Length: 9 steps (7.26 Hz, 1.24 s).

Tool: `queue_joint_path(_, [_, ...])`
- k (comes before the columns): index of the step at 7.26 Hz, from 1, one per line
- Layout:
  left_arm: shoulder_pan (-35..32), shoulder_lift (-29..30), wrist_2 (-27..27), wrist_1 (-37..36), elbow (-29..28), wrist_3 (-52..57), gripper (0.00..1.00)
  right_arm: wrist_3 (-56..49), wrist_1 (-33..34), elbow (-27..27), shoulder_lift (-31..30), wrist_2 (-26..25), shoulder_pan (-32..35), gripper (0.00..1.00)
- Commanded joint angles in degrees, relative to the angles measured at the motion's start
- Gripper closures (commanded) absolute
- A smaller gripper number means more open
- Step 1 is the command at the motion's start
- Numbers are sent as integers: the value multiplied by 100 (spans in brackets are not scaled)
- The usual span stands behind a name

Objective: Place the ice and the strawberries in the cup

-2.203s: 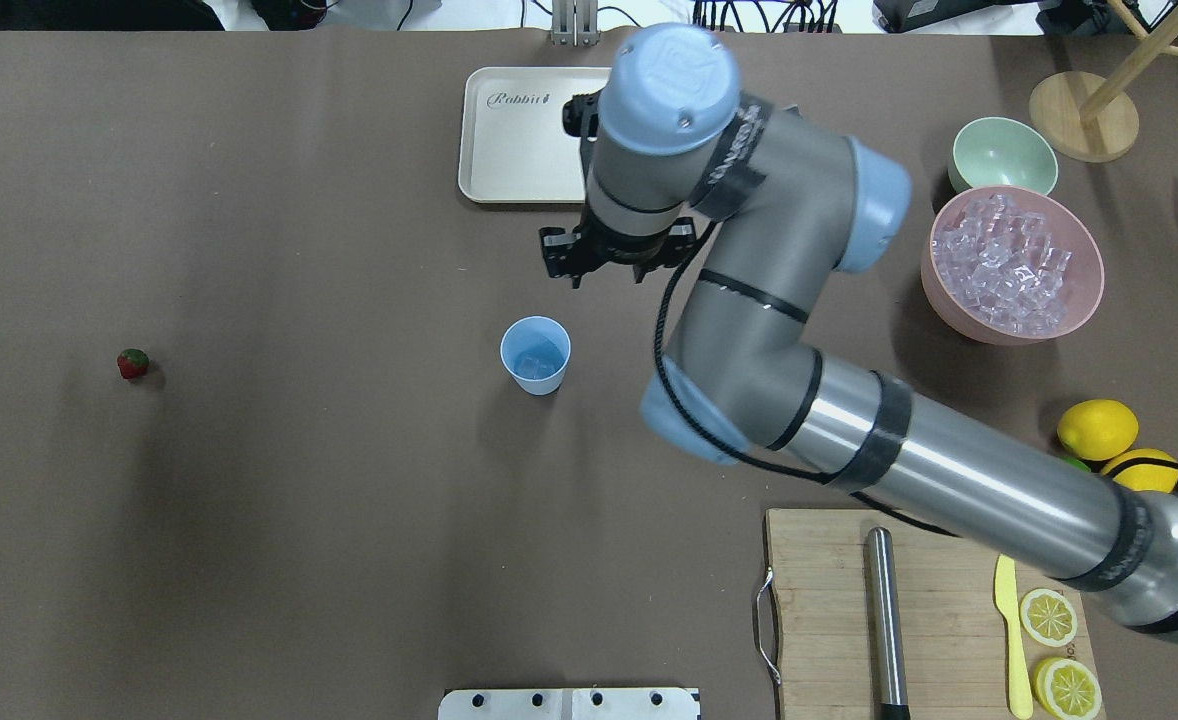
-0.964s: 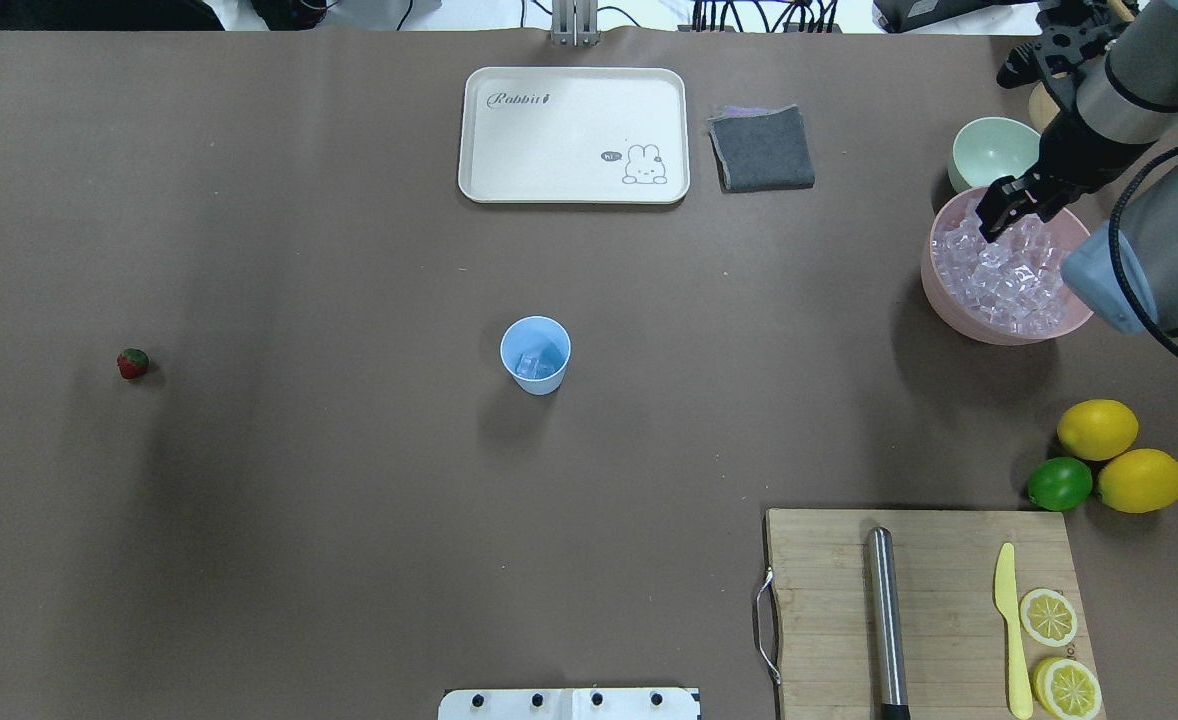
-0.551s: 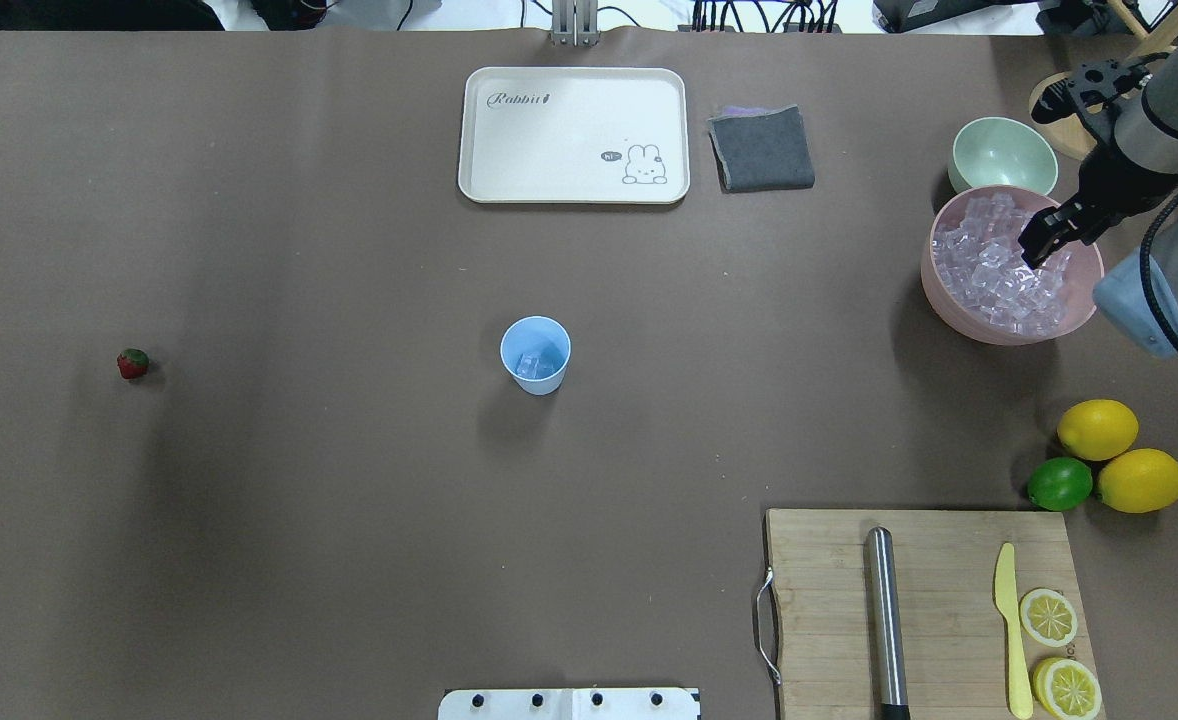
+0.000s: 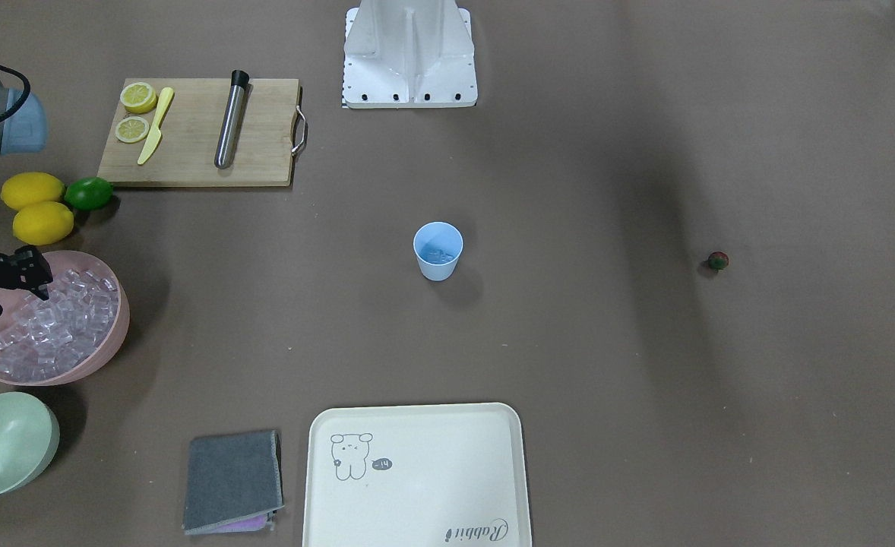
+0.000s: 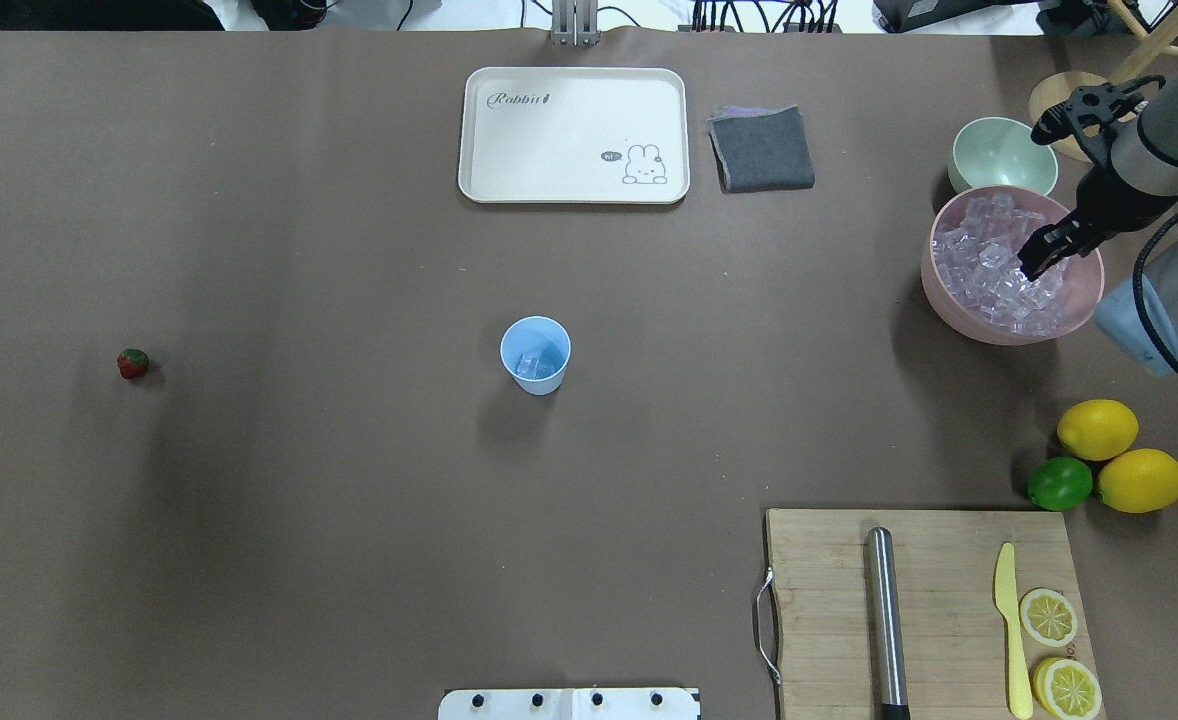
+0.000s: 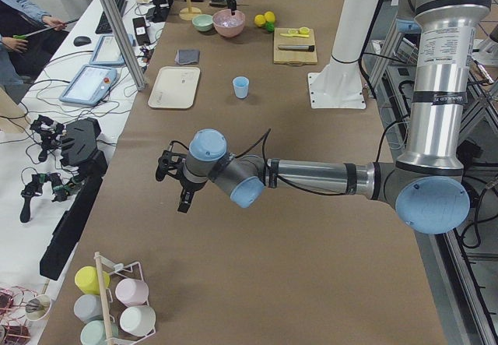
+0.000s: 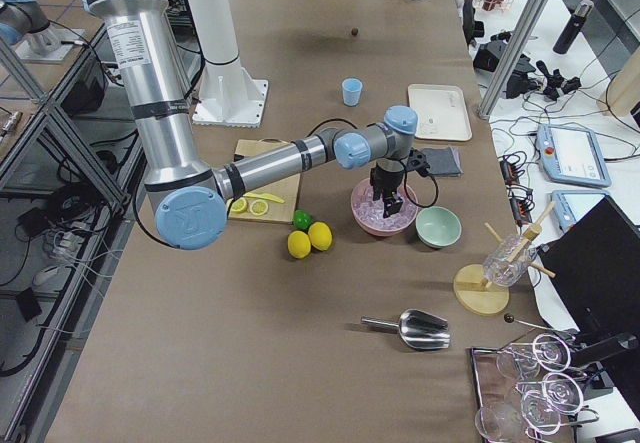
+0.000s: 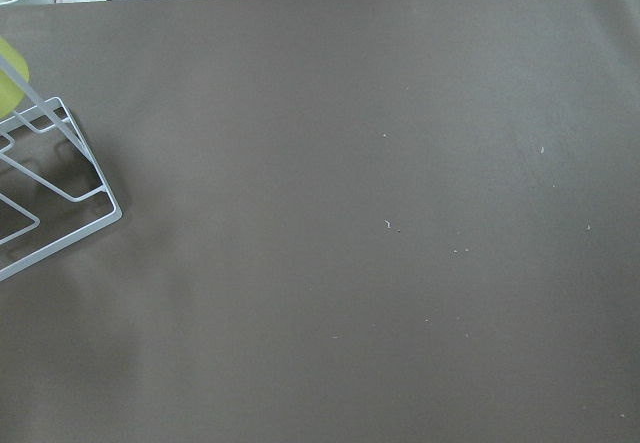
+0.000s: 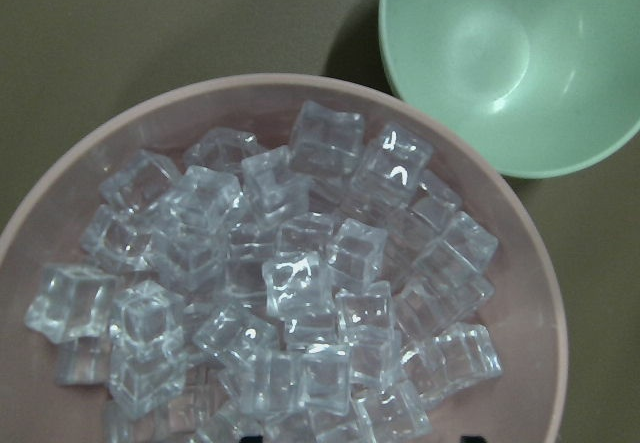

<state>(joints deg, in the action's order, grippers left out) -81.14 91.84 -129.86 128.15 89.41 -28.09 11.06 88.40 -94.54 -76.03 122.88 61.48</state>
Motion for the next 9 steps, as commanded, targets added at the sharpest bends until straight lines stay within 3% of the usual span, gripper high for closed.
queue_joint_path(1, [11,1,4,0,-11,-3,3,256,-86,93,140,-141,-276,28])
queue_joint_path(6, [19,10,4,0,-20,-3,3,264,-675,428,192,-169,-268,28])
queue_joint_path(9, [19,10,4,0,-64,15,3,291,-203,94,176,-194,-189,28])
